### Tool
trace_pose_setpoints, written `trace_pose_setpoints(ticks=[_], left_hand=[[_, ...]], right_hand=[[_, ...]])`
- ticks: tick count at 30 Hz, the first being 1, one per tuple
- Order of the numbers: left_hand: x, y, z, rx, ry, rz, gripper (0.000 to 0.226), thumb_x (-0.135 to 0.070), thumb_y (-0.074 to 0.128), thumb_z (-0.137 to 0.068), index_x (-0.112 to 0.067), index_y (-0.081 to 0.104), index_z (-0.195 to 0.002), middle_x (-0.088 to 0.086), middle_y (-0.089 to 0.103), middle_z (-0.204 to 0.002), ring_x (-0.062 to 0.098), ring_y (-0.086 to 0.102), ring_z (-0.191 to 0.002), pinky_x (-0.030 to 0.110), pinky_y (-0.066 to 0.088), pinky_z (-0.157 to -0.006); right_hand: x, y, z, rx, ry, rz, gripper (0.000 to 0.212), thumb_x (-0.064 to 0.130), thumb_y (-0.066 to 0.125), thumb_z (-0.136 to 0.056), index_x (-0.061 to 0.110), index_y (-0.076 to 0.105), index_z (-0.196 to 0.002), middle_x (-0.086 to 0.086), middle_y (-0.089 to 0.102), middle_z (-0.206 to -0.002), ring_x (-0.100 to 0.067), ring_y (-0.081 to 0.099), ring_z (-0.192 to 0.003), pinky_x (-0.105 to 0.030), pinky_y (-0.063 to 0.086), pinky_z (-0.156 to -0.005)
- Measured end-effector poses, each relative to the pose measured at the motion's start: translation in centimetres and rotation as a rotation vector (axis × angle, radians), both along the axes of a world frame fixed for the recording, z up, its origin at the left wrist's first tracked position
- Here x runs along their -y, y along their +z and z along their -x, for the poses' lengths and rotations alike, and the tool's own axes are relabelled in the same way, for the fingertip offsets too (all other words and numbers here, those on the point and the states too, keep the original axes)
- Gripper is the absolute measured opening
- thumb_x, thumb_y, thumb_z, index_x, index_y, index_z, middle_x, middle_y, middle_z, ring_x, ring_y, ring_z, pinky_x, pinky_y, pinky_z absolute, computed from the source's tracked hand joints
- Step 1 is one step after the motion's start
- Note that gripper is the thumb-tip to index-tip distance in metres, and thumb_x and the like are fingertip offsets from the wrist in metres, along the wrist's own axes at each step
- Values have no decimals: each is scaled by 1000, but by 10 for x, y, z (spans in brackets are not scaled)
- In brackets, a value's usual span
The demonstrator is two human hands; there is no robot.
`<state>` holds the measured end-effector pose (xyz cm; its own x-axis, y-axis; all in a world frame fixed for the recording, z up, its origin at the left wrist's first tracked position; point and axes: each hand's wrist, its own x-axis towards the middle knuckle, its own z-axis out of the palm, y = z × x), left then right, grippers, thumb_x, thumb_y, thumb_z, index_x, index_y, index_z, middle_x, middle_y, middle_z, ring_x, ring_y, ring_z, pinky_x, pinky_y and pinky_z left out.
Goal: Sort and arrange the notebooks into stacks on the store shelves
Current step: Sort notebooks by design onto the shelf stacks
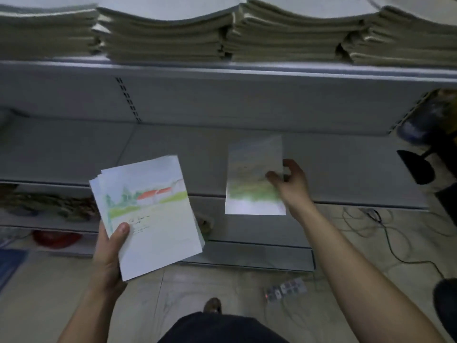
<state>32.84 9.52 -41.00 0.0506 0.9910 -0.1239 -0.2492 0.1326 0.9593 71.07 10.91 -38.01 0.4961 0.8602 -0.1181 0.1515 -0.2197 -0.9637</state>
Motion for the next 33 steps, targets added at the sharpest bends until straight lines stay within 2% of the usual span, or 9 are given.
trace_pose_setpoints(ticks=[2,5,8,11,14,19,27,31,33], left_hand=[[8,-4,14,19,43,48,46,-13,33,-109,-24,44,-152,13,57,-148,27,68,-118,50,59,-89],[11,-3,21,45,50,82,45,-16,31,-109,-22,44,-153,12,57,-148,31,64,-124,49,59,-90],[2,3,18,35,50,49,47,-12,33,-108,-18,41,-153,15,56,-148,32,62,-126,48,58,-95],[-16,3,14,9,31,26,56,-23,51,-99,-18,39,-154,18,54,-149,43,54,-133,67,47,-103],[-28,3,13,23,-4,48,76,-33,65,-88,-16,35,-155,22,50,-151,49,49,-136,78,33,-108],[-41,14,7,34,20,53,96,-46,83,-79,-12,35,-155,25,49,-150,50,49,-135,76,35,-109],[-45,16,13,98,24,105,89,-39,79,-86,-9,33,-155,30,46,-151,53,46,-137,79,32,-109],[-46,13,13,99,18,97,93,-42,83,-82,-10,34,-154,28,48,-149,52,49,-135,74,37,-109],[-47,10,13,117,9,100,94,-45,85,-79,-12,37,-153,26,52,-147,50,52,-133,70,43,-107]], right_hand=[[-29,-15,8,-3,37,46,26,13,70,-91,18,58,-113,-8,73,-107,-19,73,-87,-36,61,-72],[-64,-26,23,42,59,89,26,17,71,-90,16,56,-112,-6,70,-110,-20,71,-89,-25,54,-65],[-87,-36,35,110,70,136,30,23,74,-87,15,56,-110,-7,69,-109,-24,70,-92,-35,57,-73],[-98,-45,47,143,86,157,33,22,74,-86,14,55,-113,-8,68,-111,-25,67,-94,-39,56,-77],[-105,-45,58,190,77,169,36,19,72,-89,9,55,-119,-7,64,-109,-23,62,-91,-30,45,-73],[-114,-41,65,392,48,191,34,23,75,-86,6,62,-113,-12,70,-110,-29,67,-97,-26,41,-69],[-125,-52,73,541,56,257,39,36,76,-82,6,65,-103,-16,71,-107,-34,67,-100,-41,55,-80],[-118,-52,80,621,25,298,57,43,69,-87,12,54,-132,-15,53,-131,-36,58,-113,-40,49,-89],[-107,-43,93,568,-9,158,48,40,64,-92,17,52,-133,-12,54,-126,-30,59,-104,-32,45,-81]])
